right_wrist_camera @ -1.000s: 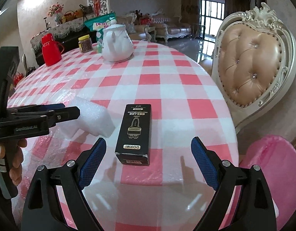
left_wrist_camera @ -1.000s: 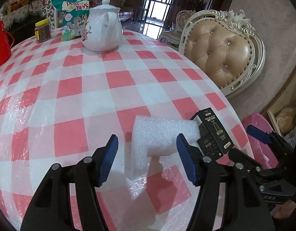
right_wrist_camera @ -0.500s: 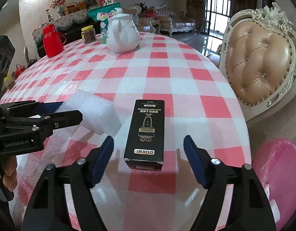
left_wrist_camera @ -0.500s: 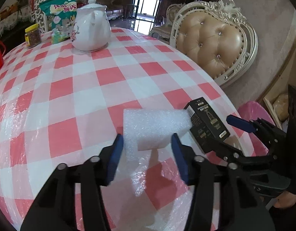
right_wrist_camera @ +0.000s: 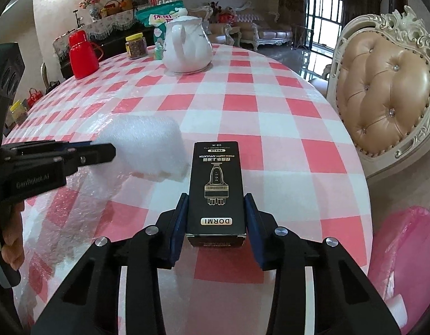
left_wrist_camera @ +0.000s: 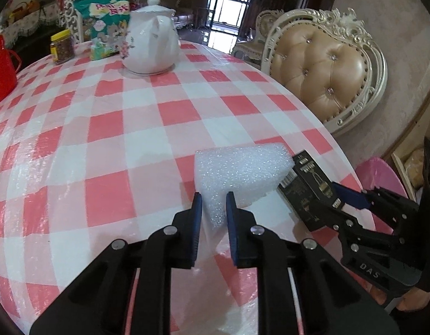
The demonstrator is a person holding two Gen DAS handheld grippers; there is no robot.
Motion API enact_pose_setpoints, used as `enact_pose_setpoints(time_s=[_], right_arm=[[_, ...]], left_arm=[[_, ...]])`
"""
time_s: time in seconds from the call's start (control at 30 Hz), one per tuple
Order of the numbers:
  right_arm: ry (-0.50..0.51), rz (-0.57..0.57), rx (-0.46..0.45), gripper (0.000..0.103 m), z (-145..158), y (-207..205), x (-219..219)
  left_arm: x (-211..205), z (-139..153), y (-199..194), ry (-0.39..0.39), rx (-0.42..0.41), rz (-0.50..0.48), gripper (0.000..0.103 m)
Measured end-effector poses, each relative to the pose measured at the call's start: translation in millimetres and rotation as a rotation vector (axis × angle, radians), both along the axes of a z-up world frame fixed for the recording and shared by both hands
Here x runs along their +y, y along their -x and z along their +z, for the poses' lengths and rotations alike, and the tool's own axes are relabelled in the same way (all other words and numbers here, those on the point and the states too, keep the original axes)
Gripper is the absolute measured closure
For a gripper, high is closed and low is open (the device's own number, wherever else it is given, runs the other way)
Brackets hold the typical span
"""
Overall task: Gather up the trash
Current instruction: 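Grasp the black DORMI box with the right tool while the left tool holds the foam, then carry the foam and black box to the pink bin and open both tools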
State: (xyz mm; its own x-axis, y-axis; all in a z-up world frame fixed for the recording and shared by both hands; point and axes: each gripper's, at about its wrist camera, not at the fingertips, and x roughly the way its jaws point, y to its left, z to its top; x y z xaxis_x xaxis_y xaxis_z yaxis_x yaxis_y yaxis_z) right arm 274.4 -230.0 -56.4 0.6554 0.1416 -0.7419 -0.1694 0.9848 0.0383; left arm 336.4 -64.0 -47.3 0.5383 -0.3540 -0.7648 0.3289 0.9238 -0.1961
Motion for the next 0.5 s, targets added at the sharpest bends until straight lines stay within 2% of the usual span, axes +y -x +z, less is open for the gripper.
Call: enact_pose_setpoints(time_s=[0.23, 0.5], right_arm=[[-0.009, -0.013, -0.024, 0.064, 9.5, 9.7, -7.7], [-0.016, -0.050, -0.063, 0.064, 27.7, 29.3, -30.0]], left_arm=[[9.9, 10.8, 0.6, 0.009, -0.023, 0.045, 0.086], [2.8, 28.6, 7.2, 0.014, -0.064, 0.062, 0.086]])
